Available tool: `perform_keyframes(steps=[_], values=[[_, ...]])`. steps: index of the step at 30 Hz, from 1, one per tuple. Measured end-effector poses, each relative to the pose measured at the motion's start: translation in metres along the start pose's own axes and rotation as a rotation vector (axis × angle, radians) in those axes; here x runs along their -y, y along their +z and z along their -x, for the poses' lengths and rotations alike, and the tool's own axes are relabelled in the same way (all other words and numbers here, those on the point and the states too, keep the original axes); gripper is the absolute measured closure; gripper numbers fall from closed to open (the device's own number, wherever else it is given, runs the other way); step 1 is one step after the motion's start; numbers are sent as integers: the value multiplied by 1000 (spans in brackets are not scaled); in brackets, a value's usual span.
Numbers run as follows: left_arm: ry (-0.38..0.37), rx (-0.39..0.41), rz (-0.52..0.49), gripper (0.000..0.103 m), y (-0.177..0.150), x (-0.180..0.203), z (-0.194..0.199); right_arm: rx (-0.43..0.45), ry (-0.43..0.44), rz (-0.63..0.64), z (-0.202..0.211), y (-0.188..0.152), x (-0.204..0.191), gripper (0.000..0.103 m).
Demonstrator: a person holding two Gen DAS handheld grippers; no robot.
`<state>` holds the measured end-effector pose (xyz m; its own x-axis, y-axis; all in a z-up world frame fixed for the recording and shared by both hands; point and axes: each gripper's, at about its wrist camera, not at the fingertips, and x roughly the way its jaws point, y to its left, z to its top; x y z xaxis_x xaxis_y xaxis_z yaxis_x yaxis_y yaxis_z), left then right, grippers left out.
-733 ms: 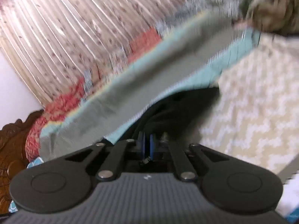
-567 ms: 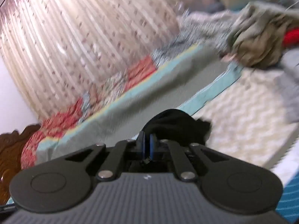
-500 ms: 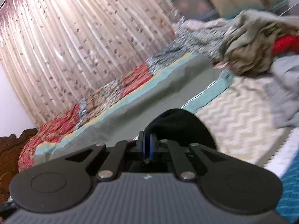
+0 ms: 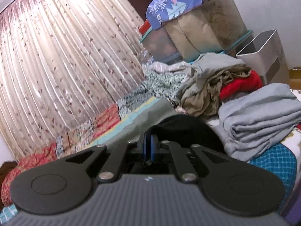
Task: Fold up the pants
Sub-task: 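Move both grippers toward the black pants on the bed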
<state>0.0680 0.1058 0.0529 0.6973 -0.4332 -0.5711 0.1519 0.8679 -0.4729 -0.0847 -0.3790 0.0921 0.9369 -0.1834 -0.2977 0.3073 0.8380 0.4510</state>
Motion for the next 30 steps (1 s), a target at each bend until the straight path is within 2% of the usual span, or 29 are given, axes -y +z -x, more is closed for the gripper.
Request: perform_keyframes(steps=[2,4,6,7,9,11,14,15,17,20,21,22,23,25,26,28,30], values=[[21,-15,-26,101,-6,-9,18,-51,-43,-9,-8,-20,5,95],[88,-36,-41,100,-2,-18,21,-191,-111,-21,-30,-32,16,88],[161,-37,0,93,12,-27,13,-258,-152,-70,-36,-48,19,84],[176,-44,36,85,23,-33,3,-267,-152,-94,-33,-53,14,82],[192,-53,109,70,45,-43,-17,-261,-158,-83,-24,-54,3,68],[204,-81,177,48,69,-51,-44,-246,-159,-31,-12,-50,-15,64],[199,-118,323,44,105,-68,-94,-195,-149,-16,-7,-48,-15,62],[198,-128,366,42,113,-74,-107,-164,-138,-36,-14,-54,1,60],[202,-144,417,26,118,-78,-130,-150,-157,-47,-18,-55,9,59],[216,-180,426,22,124,-75,-163,-174,-168,-75,-45,-57,37,59],[217,-199,422,22,127,-72,-174,-184,-169,-80,-52,-58,43,59],[224,-214,413,27,127,-70,-182,-192,-174,-83,-56,-59,42,59],[252,-231,388,54,127,-65,-192,-200,-172,-84,-61,-60,44,58],[293,-276,334,92,122,-60,-202,-213,-166,-80,-65,-65,42,57],[284,-283,330,92,119,-59,-201,-219,-159,-76,-67,-67,43,57],[276,-238,286,92,112,-52,-182,-224,-146,-60,-66,-67,40,57],[255,-195,233,93,102,-49,-148,-223,-135,-40,-68,-67,35,57]])
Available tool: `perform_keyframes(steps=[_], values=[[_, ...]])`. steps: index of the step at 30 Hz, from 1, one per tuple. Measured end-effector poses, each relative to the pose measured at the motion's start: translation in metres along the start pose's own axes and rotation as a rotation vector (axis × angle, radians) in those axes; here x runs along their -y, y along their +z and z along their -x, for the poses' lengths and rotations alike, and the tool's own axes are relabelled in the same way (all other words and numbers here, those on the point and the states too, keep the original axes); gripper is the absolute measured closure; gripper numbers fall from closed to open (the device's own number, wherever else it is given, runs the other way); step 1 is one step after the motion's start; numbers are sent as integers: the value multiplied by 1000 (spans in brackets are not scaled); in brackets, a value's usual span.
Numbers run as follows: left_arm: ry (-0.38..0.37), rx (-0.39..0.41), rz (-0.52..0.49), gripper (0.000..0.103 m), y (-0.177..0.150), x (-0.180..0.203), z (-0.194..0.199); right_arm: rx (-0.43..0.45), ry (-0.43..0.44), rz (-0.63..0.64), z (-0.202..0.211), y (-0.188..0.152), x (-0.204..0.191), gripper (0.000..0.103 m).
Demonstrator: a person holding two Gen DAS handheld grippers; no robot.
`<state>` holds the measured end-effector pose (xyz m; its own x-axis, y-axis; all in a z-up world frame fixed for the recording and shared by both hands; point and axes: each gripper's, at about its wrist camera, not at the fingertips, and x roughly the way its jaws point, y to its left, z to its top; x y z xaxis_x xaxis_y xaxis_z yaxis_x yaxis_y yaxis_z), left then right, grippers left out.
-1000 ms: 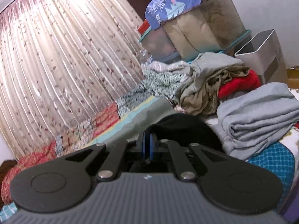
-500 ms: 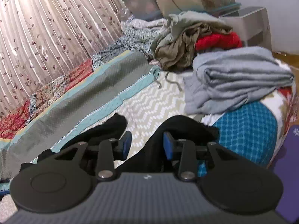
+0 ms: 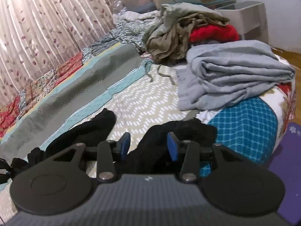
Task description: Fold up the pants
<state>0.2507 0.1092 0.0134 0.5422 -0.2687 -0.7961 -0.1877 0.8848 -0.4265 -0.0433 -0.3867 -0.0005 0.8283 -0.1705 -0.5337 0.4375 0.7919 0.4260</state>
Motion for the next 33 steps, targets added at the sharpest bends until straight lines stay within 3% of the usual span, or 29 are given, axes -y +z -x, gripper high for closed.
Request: perform_keyframes(steps=[3,7,11,14,16,18,20,21,24,26,27,30,33], values=[[-90,33,41,94,-35,-34,58,3,18,14,-1,-2,-5,57],[-145,61,136,94,-105,-95,132,-11,52,29,-5,-6,-17,57],[-74,49,224,93,-175,-136,170,-52,98,57,-15,-14,-37,57],[18,-29,241,93,-210,-155,174,-94,136,71,-25,-20,-55,57],[21,11,263,91,-209,-165,190,-110,156,85,-27,-22,-66,57],[-7,137,268,84,-194,-168,219,-109,172,107,-25,-21,-74,57],[16,272,209,72,-175,-159,239,-92,173,130,-21,-14,-77,57],[45,315,132,70,-160,-149,240,-83,171,138,-21,-10,-78,57],[77,314,-50,47,-113,-119,205,-75,171,100,-25,7,-74,57],[13,237,-82,21,-84,-109,158,-70,181,72,-30,21,-71,57],[-18,200,-78,15,-74,-105,135,-68,170,71,-34,27,-71,57],[-32,86,-16,14,-49,-104,55,-76,162,76,-53,38,-75,57],[-35,1,32,25,-45,-103,0,-143,157,33,-94,45,-70,56]])
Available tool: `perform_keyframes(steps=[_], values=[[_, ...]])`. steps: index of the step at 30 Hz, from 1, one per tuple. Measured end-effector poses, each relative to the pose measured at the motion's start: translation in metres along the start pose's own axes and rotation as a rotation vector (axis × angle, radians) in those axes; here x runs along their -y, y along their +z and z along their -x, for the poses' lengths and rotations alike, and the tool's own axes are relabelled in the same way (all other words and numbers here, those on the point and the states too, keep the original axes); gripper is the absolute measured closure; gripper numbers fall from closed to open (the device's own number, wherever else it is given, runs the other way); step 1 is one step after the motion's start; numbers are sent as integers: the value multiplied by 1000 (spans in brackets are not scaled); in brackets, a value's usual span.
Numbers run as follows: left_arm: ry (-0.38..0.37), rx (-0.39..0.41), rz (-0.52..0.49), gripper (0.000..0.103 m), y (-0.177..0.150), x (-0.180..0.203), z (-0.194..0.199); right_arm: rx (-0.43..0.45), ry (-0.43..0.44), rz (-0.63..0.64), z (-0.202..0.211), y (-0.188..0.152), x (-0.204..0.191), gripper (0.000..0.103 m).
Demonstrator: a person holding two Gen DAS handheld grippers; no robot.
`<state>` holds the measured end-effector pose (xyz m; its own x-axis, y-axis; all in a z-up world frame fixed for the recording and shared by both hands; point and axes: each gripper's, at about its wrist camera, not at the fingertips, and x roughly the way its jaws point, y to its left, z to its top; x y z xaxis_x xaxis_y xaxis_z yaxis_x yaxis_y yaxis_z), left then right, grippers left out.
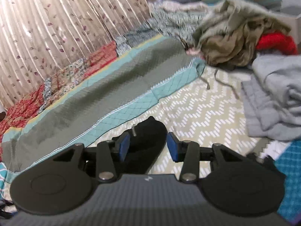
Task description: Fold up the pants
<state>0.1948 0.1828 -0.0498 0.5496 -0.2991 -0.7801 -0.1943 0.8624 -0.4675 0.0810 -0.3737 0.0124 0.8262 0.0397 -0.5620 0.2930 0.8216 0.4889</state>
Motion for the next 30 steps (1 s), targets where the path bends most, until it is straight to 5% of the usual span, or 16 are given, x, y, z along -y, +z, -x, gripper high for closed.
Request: perform_keyframes(steps=[1,3,7,11,13,15,18,24,26,30], values=[[2,0,-6,26,-5,2,-6,-22,-5,-19,-13,3,4,56],[27,17,-75,48,-12,16,-11,-58,-29,-48,-40,7,9,56],[11,8,-131,73,-20,24,1,-135,-55,-120,-86,13,13,54],[-2,118,-97,78,-20,19,43,-206,-52,-210,-122,16,14,54],[-12,187,-22,78,-11,7,70,-233,-86,-150,-127,19,4,93],[-9,281,53,78,-5,-11,105,-158,-91,-119,-108,27,-8,95],[-38,403,151,78,-6,-37,152,75,-13,-155,-42,48,-16,96],[-80,453,245,78,-22,-68,174,360,-28,-157,70,52,-7,96],[-79,420,278,78,-31,-78,167,374,-101,-148,84,43,5,95],[-100,408,312,78,-45,-90,159,232,-239,-161,89,6,45,95]])
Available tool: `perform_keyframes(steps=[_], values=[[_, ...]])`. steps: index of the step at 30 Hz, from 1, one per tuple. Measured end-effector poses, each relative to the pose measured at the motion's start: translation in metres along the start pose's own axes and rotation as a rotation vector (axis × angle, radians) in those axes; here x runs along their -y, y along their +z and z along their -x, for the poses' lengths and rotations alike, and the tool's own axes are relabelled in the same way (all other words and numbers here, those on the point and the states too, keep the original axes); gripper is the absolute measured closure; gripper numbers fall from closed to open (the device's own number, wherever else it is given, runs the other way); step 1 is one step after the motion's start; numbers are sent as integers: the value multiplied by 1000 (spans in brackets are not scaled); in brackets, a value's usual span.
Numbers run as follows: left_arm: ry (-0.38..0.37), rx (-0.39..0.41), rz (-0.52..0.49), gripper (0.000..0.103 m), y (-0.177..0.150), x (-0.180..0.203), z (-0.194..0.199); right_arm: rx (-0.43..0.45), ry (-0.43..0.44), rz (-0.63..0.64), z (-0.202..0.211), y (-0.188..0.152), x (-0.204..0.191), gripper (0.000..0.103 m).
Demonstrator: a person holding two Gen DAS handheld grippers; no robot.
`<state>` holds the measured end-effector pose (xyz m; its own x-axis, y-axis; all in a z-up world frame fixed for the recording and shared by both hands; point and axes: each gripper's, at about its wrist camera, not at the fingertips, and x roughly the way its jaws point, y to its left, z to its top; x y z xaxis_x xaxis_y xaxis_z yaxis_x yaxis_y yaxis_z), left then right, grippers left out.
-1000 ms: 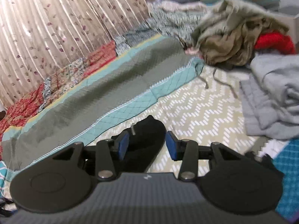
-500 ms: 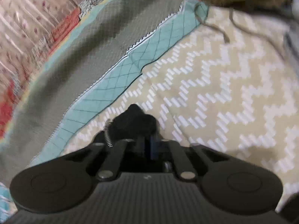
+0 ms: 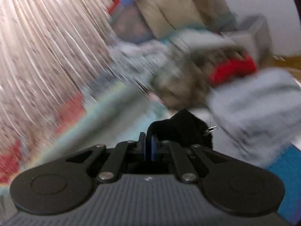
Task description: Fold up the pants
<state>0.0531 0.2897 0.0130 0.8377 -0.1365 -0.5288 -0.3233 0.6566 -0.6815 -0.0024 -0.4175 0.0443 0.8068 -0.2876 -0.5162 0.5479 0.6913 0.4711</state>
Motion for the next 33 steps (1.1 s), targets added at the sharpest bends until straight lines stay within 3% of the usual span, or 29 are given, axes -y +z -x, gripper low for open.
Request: perform_keyframes(steps=[4,6,10,11,13,17,21,23,24,25,29,33], values=[[-1,-15,22,78,-5,-17,6,-128,-104,-45,4,-30,49,92],[-8,-15,31,78,-7,-21,10,-146,-95,-120,10,-39,61,91],[-16,-5,27,77,-12,-20,14,-109,-71,-195,26,-28,69,85],[-18,-2,25,77,-13,-19,14,-87,-76,-194,27,-29,72,76],[-22,2,27,77,-13,-18,14,-57,-57,-209,28,-19,66,71],[-24,2,31,77,-13,-17,14,-81,-76,-192,20,-20,68,71],[-31,0,41,77,-10,-19,12,-130,-92,-275,11,-44,91,61],[-34,0,43,77,-8,-18,11,-161,-63,-307,5,-49,97,65],[-37,4,45,77,-7,-18,10,-181,-33,-294,1,-47,92,86],[-40,11,48,78,-5,-17,10,-187,-13,-282,1,-43,86,93],[-68,50,71,78,9,-10,7,-124,105,-361,-5,-2,64,94],[-54,79,89,78,24,0,-14,-90,140,-358,-46,48,26,94]])
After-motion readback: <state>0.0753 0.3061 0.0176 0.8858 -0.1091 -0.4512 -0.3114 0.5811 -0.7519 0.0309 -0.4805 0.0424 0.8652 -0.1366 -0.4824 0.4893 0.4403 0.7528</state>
